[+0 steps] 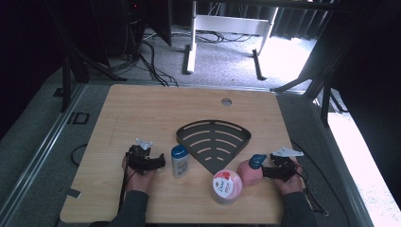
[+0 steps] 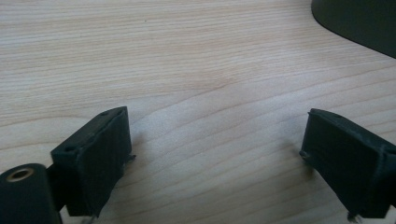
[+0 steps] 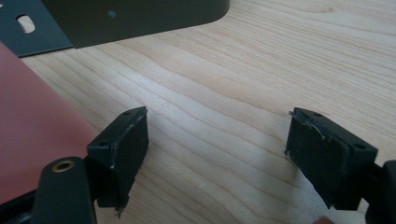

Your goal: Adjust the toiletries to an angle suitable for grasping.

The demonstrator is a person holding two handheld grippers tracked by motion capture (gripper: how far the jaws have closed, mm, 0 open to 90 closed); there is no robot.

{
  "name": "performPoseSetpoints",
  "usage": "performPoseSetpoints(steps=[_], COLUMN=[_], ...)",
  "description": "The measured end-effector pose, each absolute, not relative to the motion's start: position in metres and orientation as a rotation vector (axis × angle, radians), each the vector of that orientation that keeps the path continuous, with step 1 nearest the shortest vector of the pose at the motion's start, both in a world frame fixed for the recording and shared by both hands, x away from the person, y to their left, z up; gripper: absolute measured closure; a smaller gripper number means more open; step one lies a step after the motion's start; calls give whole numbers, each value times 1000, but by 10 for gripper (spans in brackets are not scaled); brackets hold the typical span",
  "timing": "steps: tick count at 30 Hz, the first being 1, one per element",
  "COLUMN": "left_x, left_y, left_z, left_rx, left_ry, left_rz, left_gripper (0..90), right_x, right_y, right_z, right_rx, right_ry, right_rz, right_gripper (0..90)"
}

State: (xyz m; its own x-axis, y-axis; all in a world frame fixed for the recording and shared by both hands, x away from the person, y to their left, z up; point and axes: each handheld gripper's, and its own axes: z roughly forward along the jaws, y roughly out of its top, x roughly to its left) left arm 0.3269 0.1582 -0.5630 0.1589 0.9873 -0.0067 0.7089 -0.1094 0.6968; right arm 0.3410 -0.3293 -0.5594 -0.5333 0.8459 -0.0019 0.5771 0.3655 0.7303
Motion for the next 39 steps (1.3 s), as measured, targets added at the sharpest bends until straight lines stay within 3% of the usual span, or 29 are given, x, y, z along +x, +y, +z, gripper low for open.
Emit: performPoseSetpoints(steps=[5, 7, 10, 13, 25, 28, 33, 39], left_x=[326, 323, 322, 318, 294, 288, 275, 258], left_y=[160, 163, 164, 163, 156, 156, 151, 137], left_z=[-562, -559, -557, -554, -533, -531, -528, -522], left_rx=[1887, 1891, 1903, 1914, 1955, 1958, 2001, 2044], left_ry=[1594, 1571, 1559, 1550, 1328, 1302, 1225, 1109], left_rz=[641, 636, 626, 586, 490, 465, 438, 420], left_gripper=[169, 321, 399, 541, 624, 668, 889, 900], right_x=[341, 341, 341, 341, 341, 341, 341, 341], right_y=[-329, -329, -329, -329, -329, -329, -329, -329], right_z=[-559, -559, -559, -559, -559, -559, -559, -559], right_rx=[1243, 1243, 1242, 1242, 1243, 1243, 1243, 1243], right_ry=[2254, 2254, 2254, 2254, 2255, 2254, 2254, 2255], right_rz=[978, 977, 977, 978, 977, 977, 978, 978], right_gripper=[206, 206, 206, 206, 206, 206, 206, 205])
